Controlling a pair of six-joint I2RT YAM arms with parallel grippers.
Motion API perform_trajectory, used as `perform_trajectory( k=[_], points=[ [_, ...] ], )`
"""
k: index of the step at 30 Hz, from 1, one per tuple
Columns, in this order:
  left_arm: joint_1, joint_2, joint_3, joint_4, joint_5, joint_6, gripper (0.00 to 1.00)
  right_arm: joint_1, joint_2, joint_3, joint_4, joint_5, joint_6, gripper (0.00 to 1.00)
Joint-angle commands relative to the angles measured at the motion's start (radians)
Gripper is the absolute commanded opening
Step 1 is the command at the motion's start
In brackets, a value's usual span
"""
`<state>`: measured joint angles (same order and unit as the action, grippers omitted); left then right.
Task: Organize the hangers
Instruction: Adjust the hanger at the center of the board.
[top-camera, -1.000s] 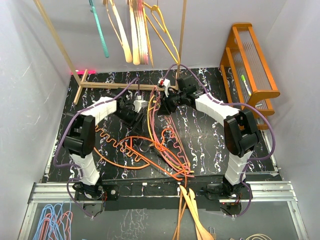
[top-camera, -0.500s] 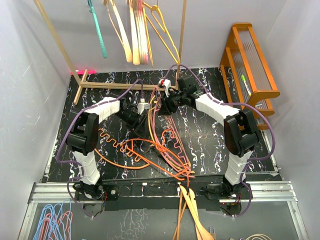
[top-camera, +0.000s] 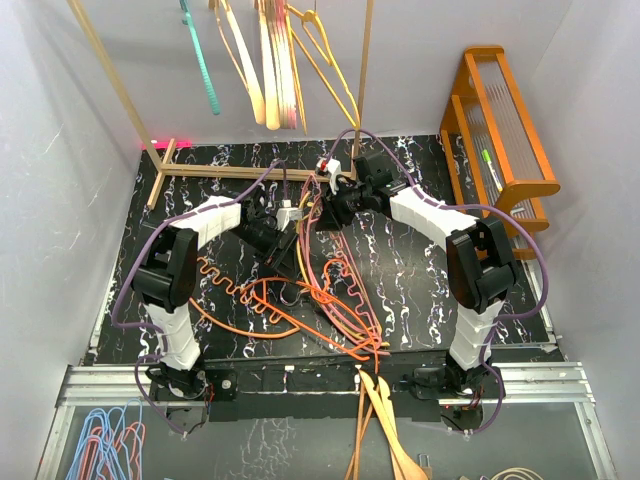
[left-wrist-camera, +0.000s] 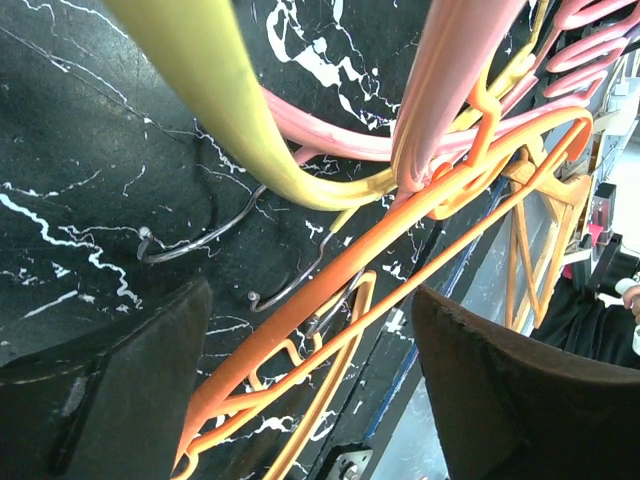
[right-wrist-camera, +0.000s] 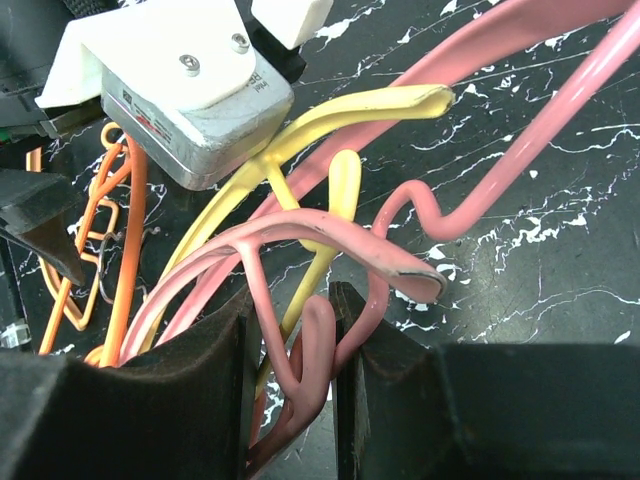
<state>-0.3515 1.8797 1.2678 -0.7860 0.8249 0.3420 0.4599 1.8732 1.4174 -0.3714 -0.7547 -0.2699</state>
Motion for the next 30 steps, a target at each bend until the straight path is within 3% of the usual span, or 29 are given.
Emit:
perform_trajectory(
  k=[1, 7, 17, 19, 22, 26, 28, 30],
  points=[
    [-0.024, 0.047, 0.015, -0.038, 0.038, -0.009, 0.75, 0.008, 0.025, 0.001, -0.076, 0.031, -0.19, 0.08],
    [-0.048, 0.098, 0.019, -0.058, 0.08, -0.007, 0.45, 0.007, 0.024, 0.002, -0.077, 0.047, -0.196, 0.08],
    [-0.075, 0.087, 0.02, -0.071, 0.115, -0.03, 0.34, 0.008, 0.032, 0.026, -0.068, 0.056, -0.191, 0.08],
    [-0.083, 0.074, -0.002, -0.059, 0.115, -0.048, 0.34, 0.008, 0.032, 0.031, -0.063, 0.064, -0.19, 0.08],
    [-0.102, 0.043, -0.041, -0.032, 0.11, -0.085, 0.59, 0.007, 0.037, 0.038, -0.05, 0.079, -0.181, 0.08],
    [-0.112, 0.0, -0.094, -0.005, 0.153, -0.104, 0.72, 0.007, 0.046, 0.052, -0.05, 0.078, -0.178, 0.08],
    [-0.119, -0.006, -0.122, 0.012, 0.155, -0.115, 0.75, 0.007, 0.051, 0.059, -0.05, 0.077, -0.176, 0.08],
    [-0.125, 0.0, -0.15, 0.037, 0.138, -0.135, 0.69, 0.007, 0.053, 0.064, -0.048, 0.077, -0.173, 0.08]
  ],
)
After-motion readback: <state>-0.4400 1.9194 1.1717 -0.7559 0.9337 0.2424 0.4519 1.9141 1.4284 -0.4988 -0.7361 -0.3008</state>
